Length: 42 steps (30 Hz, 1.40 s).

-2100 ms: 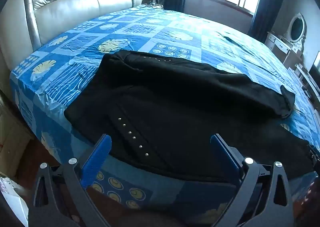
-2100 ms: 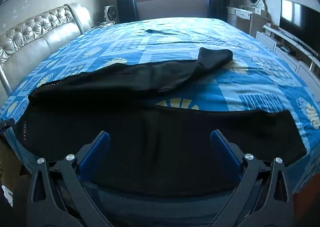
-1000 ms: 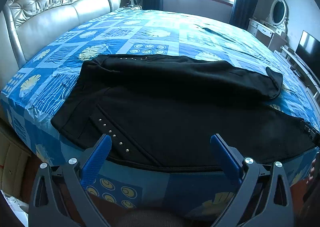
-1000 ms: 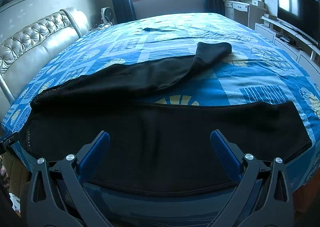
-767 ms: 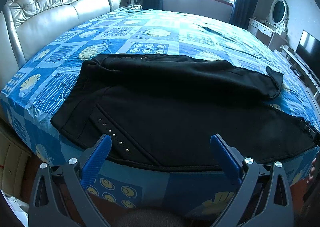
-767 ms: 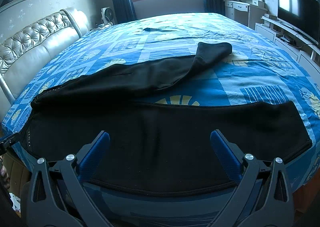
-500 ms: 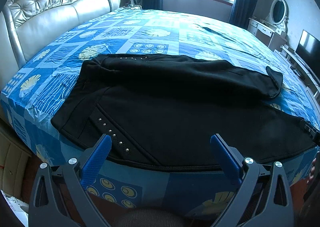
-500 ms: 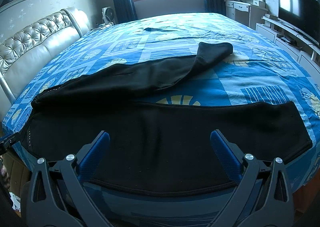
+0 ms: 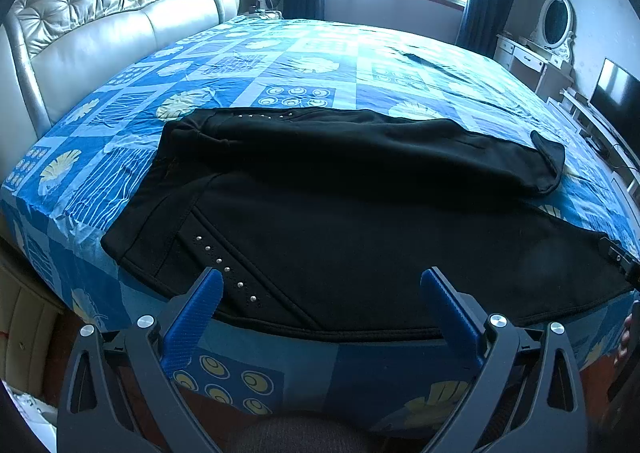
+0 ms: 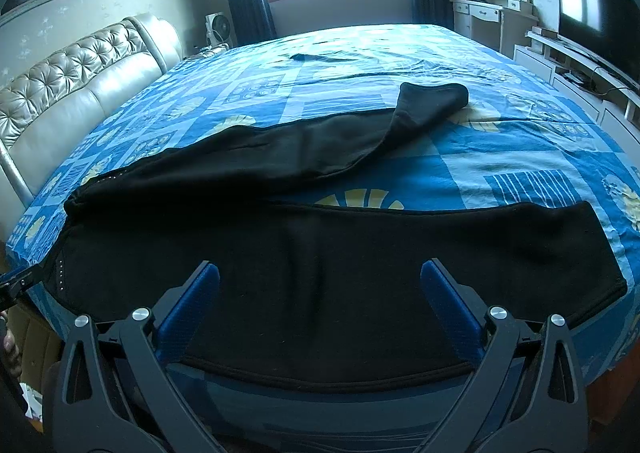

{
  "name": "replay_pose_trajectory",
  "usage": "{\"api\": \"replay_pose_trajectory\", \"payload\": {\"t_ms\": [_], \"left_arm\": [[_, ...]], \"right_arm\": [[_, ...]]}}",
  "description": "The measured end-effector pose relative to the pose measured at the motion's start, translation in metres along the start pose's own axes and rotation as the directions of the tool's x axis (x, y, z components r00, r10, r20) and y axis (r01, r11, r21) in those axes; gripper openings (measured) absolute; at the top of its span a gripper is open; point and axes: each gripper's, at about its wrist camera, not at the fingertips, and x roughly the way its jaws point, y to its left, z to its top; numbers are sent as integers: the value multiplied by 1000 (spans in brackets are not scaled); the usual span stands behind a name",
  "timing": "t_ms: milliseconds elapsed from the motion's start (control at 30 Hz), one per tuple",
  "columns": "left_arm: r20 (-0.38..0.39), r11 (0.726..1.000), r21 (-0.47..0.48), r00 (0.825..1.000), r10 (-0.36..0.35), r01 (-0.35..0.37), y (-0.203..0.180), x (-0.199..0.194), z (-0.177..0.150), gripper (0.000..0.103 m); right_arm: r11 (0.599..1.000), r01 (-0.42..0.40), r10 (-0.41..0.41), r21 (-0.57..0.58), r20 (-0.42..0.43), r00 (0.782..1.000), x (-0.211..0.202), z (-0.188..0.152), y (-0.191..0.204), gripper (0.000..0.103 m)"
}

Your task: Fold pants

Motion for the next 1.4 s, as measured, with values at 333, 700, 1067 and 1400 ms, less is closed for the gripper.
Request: {"api": "replay_pose_trajectory", "payload": {"t_ms": [333, 700, 1067, 1400], "left_arm": [[-1, 1000, 1, 1000, -1, 1, 0, 0, 0, 99], [-5, 1000, -4, 1000, -11, 11, -2, 0, -2, 99], [-65, 991, -35, 989, -131, 129, 9, 7, 6, 99], [-106, 966, -136, 967, -234, 219, 139, 64, 107, 99]], "right_arm": [[1000, -5, 5, 2, -3, 1000, 0, -1, 1, 101], [999, -40, 40, 22, -16, 999, -1, 0, -1, 101], [989, -111, 110, -98, -13, 994, -10, 11, 11, 101], [971, -189, 177, -150, -90, 980, 5, 11, 20, 101]]}}
